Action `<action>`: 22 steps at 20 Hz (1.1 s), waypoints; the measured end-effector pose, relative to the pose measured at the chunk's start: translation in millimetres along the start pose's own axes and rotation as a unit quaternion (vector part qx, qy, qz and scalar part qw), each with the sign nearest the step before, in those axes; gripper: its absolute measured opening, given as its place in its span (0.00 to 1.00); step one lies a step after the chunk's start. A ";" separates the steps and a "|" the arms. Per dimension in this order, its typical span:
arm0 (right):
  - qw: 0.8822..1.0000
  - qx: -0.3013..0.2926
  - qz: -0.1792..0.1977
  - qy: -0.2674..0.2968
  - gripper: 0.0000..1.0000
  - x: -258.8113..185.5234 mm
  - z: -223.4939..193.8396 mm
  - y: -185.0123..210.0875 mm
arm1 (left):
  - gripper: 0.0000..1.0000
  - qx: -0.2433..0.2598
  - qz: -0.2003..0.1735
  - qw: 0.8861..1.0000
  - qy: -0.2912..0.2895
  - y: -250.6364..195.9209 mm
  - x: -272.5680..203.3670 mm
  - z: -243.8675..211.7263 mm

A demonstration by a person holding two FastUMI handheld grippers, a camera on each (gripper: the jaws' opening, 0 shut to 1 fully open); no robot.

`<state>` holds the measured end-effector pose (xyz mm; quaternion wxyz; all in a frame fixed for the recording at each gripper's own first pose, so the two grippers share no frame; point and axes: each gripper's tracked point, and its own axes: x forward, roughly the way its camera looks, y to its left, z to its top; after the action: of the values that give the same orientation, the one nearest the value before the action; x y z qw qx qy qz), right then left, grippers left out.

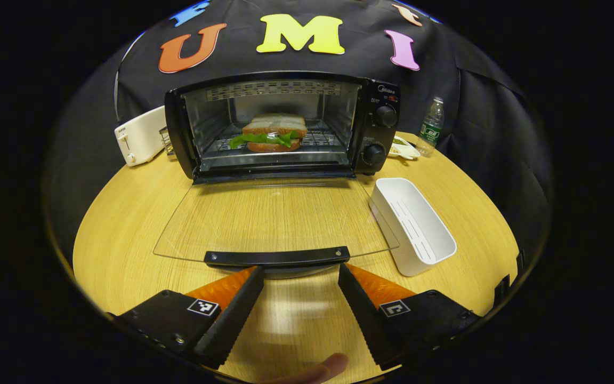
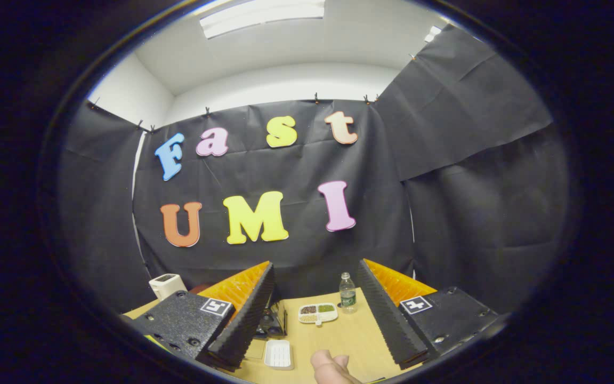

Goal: Open the electric oven with the left hand, put the food in, and close the electric oven.

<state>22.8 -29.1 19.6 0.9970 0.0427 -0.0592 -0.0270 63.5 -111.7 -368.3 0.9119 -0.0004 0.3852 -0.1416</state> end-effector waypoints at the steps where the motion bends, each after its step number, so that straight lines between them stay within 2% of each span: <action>1: 1.000 0.003 0.001 0.005 0.99 3.3 -2.5 -1.4 | 0.94 -0.003 0.000 1.000 0.002 0.2 -0.4 -1.0; 7: 1.000 0.006 0.008 0.014 1.00 8.3 -8.5 -3.3 | 0.94 -0.020 -0.003 1.000 0.002 -1.9 -3.9 4.1; 11: 1.000 0.010 0.005 0.023 1.00 10.5 -15.2 -7.4 | 0.93 -0.008 0.011 1.000 -0.010 -1.6 -10.1 13.6; 18: 0.999 0.024 0.010 0.043 1.00 20.2 -29.5 -4.7 | 0.93 -0.009 0.039 0.997 -0.062 5.6 -28.7 57.2; 22: 0.998 0.033 0.011 0.049 1.00 22.1 -33.8 -4.4 | 0.94 -0.011 0.037 0.996 -0.082 3.8 -33.2 75.7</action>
<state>48.6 -32.0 -11.7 0.9970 0.0760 -0.0111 -0.0122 95.6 -107.7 -292.2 0.9449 -0.0073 0.3106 -0.1029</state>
